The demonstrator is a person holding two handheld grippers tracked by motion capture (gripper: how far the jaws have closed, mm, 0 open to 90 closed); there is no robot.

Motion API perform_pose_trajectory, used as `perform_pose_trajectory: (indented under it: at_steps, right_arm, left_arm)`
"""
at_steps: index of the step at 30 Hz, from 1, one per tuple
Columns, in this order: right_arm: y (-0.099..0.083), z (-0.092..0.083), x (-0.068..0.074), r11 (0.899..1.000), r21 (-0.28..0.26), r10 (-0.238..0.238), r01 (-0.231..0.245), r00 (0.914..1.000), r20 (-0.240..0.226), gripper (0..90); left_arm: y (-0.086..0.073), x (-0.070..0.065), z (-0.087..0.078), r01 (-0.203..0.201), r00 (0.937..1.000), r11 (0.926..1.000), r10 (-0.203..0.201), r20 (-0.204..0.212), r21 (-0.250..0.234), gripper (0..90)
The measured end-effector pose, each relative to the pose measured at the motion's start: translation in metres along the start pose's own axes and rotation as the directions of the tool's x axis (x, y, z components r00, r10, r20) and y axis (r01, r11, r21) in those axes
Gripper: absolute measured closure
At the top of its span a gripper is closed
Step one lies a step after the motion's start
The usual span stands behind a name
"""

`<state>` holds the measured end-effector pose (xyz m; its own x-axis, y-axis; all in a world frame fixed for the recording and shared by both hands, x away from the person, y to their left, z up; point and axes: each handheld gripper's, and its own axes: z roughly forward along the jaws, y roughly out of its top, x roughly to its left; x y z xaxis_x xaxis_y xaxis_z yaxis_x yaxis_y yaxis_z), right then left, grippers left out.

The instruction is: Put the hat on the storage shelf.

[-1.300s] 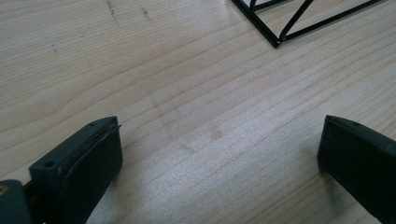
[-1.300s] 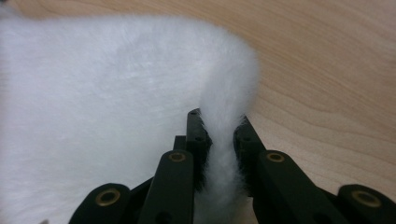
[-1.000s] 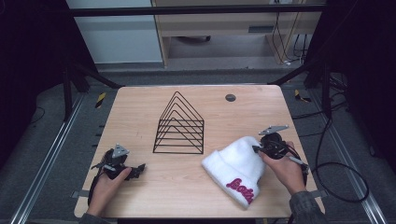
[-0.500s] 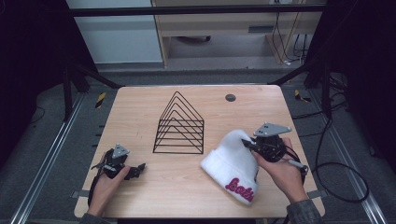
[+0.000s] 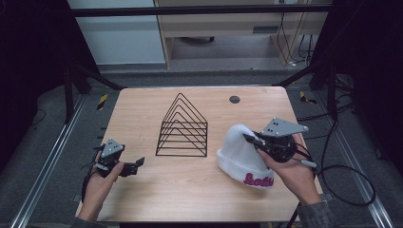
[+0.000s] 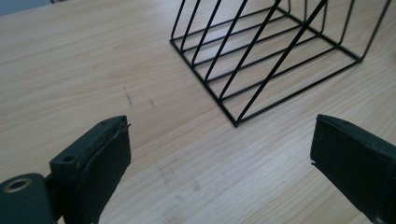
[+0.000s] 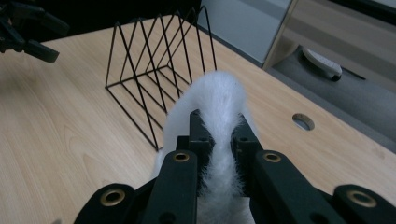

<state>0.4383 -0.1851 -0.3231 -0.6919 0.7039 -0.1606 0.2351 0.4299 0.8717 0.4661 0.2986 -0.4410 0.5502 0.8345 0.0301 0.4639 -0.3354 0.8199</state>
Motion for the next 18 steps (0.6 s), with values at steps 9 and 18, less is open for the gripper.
perform_pose_trajectory:
  at_steps: [9, 18]
  right_arm:
    - [0.021, -0.010, -0.017, 0.998, -0.060, -0.008, 0.008, 0.9999, -0.009, 83.2]
    - [0.042, -0.015, -0.021, 0.996, -0.079, -0.031, 0.031, 0.9995, 0.004, 83.2]
  left_arm:
    - [0.031, -0.002, -0.011, -0.024, 0.9990, 0.9980, 0.026, 0.037, -0.058, 4.6]
    - [0.059, -0.004, -0.020, -0.046, 0.9950, 0.9943, 0.054, 0.084, -0.097, 4.6]
